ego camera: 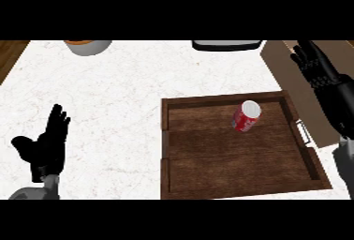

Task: Pick the can from the tray and place it in the cardboard box

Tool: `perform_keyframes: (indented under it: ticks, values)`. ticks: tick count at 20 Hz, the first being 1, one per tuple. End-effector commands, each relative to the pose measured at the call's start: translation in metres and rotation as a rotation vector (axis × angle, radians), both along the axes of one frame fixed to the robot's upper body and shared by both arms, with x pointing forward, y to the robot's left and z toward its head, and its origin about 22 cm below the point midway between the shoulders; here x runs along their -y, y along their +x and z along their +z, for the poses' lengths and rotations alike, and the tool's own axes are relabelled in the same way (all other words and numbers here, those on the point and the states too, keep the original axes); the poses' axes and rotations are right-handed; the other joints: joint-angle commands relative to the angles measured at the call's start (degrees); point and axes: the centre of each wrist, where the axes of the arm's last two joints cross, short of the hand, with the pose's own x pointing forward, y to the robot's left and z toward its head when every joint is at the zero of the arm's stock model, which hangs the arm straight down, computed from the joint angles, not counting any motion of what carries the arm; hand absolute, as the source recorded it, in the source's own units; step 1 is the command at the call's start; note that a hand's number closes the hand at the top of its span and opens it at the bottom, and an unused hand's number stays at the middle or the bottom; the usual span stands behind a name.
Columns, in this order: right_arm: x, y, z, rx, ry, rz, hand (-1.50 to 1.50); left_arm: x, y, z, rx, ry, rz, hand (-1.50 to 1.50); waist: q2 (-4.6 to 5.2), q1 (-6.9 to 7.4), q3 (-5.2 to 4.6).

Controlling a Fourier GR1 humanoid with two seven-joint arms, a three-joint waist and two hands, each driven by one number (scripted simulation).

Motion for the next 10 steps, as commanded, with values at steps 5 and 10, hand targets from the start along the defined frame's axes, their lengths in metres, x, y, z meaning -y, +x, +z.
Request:
perform_keyframes:
  ticks: [5, 10]
  values:
    - [0.024, 0.025, 0.080, 0.182, 0.120, 0.293, -1.50, 0.021, 0.031, 0.064, 0.244, 0.296, -0.466, 0.00, 1.68, 2.59, -0.19]
    - [0.083, 0.043, 0.099, 0.165, -0.125, 0.361, -1.50, 0.040, 0.047, 0.086, 0.288, 0.312, -0.654, 0.00, 2.89, 3.49, -0.27]
